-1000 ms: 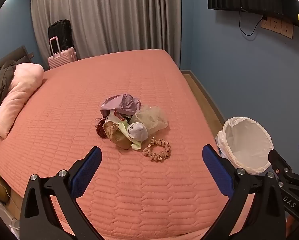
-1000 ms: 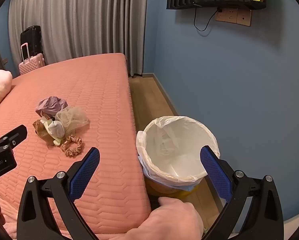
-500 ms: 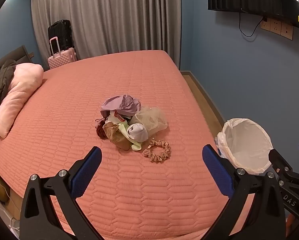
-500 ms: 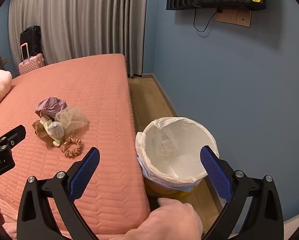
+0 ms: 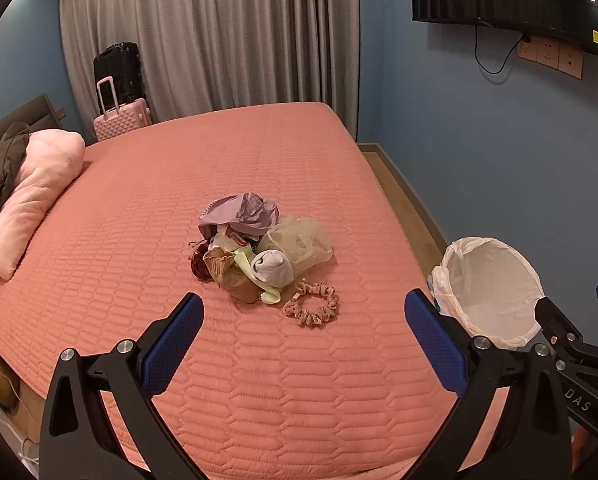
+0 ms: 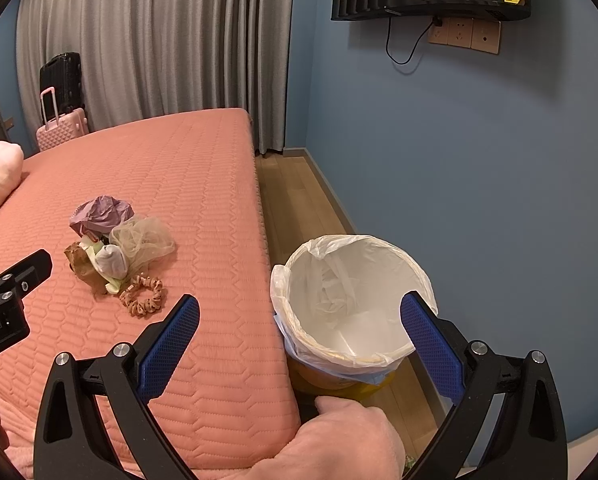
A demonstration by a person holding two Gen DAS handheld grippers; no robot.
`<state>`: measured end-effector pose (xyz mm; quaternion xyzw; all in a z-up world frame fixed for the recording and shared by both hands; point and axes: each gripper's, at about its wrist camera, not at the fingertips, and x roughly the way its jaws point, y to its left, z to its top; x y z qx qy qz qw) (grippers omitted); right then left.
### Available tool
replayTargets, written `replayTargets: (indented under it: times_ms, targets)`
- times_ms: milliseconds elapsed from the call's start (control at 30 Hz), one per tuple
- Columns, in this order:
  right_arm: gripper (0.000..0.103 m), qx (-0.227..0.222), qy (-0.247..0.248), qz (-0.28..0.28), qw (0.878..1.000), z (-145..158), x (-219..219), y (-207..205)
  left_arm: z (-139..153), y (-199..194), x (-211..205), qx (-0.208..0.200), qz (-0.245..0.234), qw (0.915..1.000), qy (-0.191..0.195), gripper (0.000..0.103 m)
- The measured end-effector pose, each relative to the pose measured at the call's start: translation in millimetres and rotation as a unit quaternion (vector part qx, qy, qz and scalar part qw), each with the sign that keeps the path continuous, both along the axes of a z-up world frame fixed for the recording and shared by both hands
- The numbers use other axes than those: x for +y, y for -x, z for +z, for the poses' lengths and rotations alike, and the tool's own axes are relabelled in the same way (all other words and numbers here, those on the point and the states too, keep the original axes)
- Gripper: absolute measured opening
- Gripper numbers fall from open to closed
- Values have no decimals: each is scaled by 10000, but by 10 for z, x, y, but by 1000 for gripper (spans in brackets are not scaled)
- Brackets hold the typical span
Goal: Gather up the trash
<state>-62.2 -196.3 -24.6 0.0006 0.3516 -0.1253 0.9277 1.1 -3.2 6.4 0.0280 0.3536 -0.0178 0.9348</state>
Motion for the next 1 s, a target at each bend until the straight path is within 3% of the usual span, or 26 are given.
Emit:
replayTargets:
  times_ms: [1000]
  targets:
    - [98, -43, 55, 33, 10000, 89, 31, -64, 10, -23, 10, -4, -39, 10000, 90, 96]
